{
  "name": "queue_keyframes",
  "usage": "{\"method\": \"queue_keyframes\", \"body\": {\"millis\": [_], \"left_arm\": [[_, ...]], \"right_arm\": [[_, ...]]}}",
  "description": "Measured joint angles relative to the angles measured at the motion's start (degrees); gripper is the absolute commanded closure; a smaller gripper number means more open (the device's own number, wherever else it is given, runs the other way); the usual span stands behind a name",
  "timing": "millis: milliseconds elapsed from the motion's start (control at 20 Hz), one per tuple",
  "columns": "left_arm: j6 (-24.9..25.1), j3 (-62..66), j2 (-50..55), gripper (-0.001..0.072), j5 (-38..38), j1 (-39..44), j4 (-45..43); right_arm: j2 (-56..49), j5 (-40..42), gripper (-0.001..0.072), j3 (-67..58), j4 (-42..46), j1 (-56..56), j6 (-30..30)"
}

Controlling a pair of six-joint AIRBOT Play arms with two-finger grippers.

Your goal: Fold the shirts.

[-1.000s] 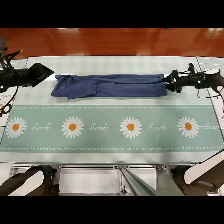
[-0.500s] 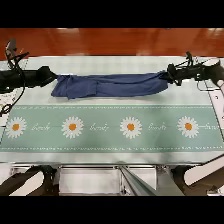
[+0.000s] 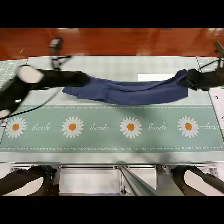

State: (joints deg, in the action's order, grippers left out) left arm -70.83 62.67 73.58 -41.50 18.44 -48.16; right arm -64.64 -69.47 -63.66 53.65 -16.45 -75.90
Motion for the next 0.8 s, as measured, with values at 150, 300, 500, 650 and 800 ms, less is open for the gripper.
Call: {"method": "queue_keyframes", "body": {"millis": [150, 300, 500, 650, 800], "left_arm": [[-2.36, 9.16, 11.39, 0.0691, -2.82, 9.60, -0.02], [-5.97, 20.33, 23.17, 0.0691, -8.98, 17.75, -0.07], [-11.10, 31.15, 33.99, 0.0690, -14.58, 25.18, 0.02], [-12.63, 34.71, 36.94, 0.0687, -17.81, 27.80, 1.36], [-13.49, 36.20, 36.57, 0.0687, -22.38, 25.38, 1.92]], "right_arm": [[11.45, -1.95, 0.0688, 5.57, -0.92, -0.13, -0.94], [19.71, -3.63, 0.0688, 8.37, -1.88, -0.20, -2.47], [25.79, -6.19, 0.0688, 9.64, -3.17, -0.20, -4.09], [27.43, -7.39, 0.0688, 9.97, -4.83, -0.20, -4.57], [27.91, -7.02, 0.0688, 10.08, -6.58, -0.20, -4.72]]}}
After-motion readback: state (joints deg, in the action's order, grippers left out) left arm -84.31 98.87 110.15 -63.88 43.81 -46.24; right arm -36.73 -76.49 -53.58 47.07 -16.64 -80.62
